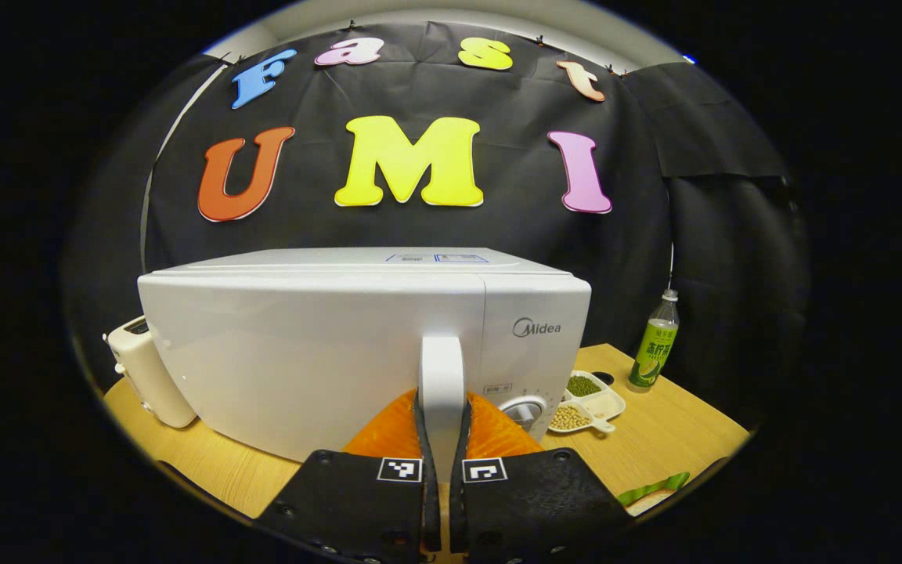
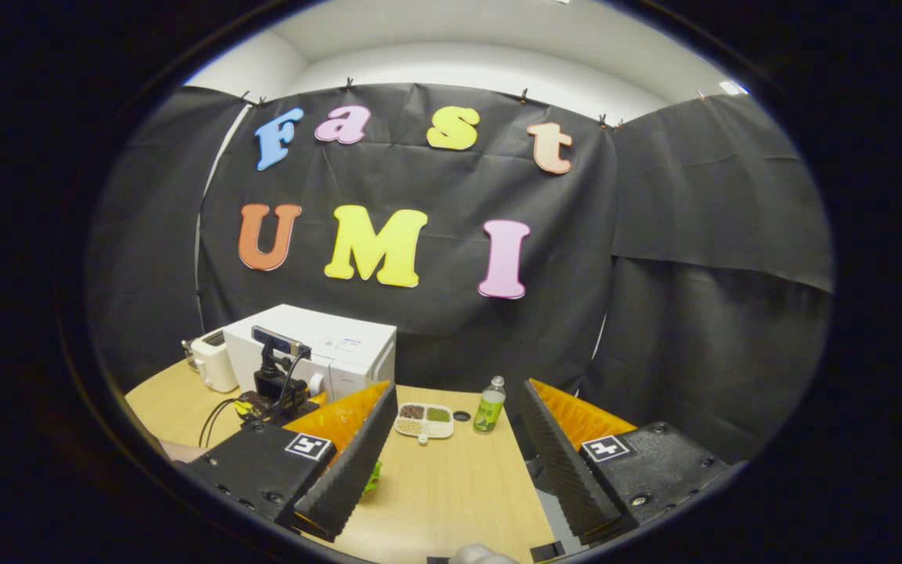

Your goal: Open the microwave oven with the left hand, put the food in, and close the microwave oven.

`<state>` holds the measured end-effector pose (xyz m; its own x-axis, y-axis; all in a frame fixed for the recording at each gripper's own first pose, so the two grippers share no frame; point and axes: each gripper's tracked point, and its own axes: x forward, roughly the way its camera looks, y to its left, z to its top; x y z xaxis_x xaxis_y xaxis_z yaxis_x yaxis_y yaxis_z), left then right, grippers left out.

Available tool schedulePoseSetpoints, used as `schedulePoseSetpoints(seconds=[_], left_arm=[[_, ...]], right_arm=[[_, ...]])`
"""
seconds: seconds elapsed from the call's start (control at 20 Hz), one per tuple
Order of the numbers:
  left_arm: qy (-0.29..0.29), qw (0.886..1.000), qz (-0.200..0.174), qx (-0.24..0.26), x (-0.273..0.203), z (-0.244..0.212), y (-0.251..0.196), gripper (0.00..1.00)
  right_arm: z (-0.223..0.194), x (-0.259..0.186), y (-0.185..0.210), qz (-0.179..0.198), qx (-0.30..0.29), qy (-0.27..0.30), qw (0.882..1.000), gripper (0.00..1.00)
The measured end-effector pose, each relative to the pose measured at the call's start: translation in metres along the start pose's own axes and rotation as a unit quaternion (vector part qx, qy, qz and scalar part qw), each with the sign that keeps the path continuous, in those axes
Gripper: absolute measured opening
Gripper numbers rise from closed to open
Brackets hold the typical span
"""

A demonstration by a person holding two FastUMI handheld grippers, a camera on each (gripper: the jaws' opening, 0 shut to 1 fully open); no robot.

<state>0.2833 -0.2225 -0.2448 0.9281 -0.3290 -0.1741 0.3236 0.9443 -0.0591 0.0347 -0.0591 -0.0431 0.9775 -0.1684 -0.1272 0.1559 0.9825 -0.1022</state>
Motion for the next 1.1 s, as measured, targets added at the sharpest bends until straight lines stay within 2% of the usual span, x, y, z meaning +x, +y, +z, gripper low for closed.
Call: schedulePoseSetpoints(seconds=[0.1,0.25,0.4,0.45,0.5,0.55,0.65,0.7,0.75,0.8,0.85,0.9,1.1], left_arm=[[-0.011,1.0,-0.008,0.014,-0.025,0.0,0.002,0.05],[-0.003,1.0,-0.012,0.002,-0.071,-0.014,0.014,0.04],[0.001,1.0,0.007,0.021,-0.115,-0.022,0.037,0.06],[0.003,1.0,0.012,0.024,-0.127,-0.025,0.044,0.0],[0.007,1.0,0.016,0.025,-0.139,-0.027,0.051,0.15],[0.01,0.999,0.029,0.028,-0.149,-0.028,0.062,0.15],[0.014,0.998,0.052,0.034,-0.166,-0.027,0.083,0.27],[0.009,0.998,0.058,0.032,-0.173,-0.022,0.091,0.56],[0.009,0.998,0.057,0.029,-0.179,-0.02,0.095,0.55],[0.014,0.997,0.065,0.03,-0.184,-0.023,0.101,0.55],[0.012,0.996,0.078,0.036,-0.192,-0.02,0.112,0.59],[0.011,0.996,0.081,0.038,-0.198,-0.019,0.12,0.97],[0.021,0.994,0.101,0.04,-0.221,-0.024,0.141,0.97]], right_arm=[[-0.001,-0.001,0.005,0.006,-0.007,0.0,1.0,1.0],[-0.002,-0.007,0.017,0.026,-0.012,-0.007,1.0,1.0],[-0.005,-0.013,0.027,0.045,-0.008,-0.009,0.999,1.0],[-0.006,-0.017,0.03,0.05,-0.008,-0.009,0.999,1.0],[-0.005,-0.02,0.032,0.054,-0.008,-0.011,0.998,0.97],[-0.005,-0.023,0.032,0.058,-0.009,-0.012,0.998,1.0],[-0.003,-0.031,0.033,0.063,-0.012,-0.016,0.998,1.0],[-0.001,-0.035,0.034,0.065,-0.013,-0.019,0.998,1.0],[-0.001,-0.037,0.033,0.066,-0.014,-0.021,0.998,0.96],[-0.002,-0.04,0.034,0.068,-0.012,-0.021,0.997,1.0],[-0.005,-0.042,0.035,0.07,-0.01,-0.018,0.997,0.96],[-0.007,-0.045,0.035,0.071,-0.008,-0.015,0.997,0.96],[-0.013,-0.054,0.044,0.078,-0.003,-0.011,0.997,1.0]])
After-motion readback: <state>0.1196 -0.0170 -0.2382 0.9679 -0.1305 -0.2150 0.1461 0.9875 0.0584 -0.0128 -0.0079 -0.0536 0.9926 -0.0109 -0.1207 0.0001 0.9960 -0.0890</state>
